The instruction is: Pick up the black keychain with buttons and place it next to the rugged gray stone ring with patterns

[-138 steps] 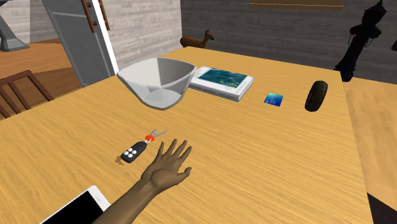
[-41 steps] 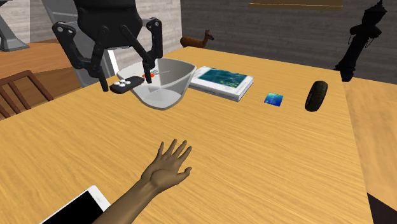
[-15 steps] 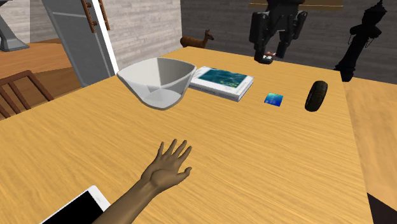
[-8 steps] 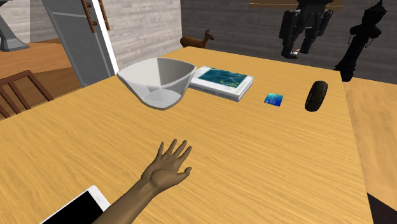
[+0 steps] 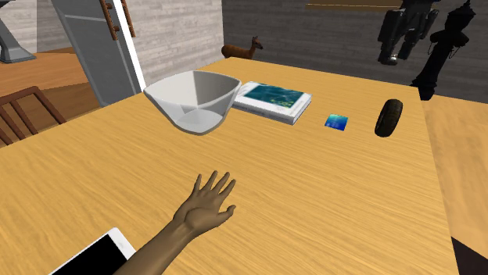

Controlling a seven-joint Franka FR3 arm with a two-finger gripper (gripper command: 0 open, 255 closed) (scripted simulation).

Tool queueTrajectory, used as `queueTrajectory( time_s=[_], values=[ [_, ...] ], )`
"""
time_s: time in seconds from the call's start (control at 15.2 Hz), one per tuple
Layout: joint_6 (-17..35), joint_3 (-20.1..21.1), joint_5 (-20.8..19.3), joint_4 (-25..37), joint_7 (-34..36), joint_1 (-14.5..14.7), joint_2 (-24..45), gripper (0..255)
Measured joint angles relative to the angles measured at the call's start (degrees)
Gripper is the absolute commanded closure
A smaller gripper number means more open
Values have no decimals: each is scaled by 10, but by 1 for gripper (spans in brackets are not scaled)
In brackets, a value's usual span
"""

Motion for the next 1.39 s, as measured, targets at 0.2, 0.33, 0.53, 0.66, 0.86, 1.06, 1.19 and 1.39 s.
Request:
queueTrajectory(
  time_s=[0.2,0.33,0.53,0.66,0.86,1.06,1.19,1.39],
  values=[
    [-8,-18,7,34,-41,-21,27,255],
    [-12,-29,12,56,-67,-35,47,255],
    [-31,-45,24,112,-108,-60,86,255],
    [-34,-54,32,136,-135,-77,110,255],
    [-52,-65,46,192,-170,-104,150,255],
    [-39,-67,48,184,-179,-109,155,255],
    [-27,-67,50,176,-181,-109,160,255],
    [-6,-66,51,157,-183,-109,162,255]
  ],
)
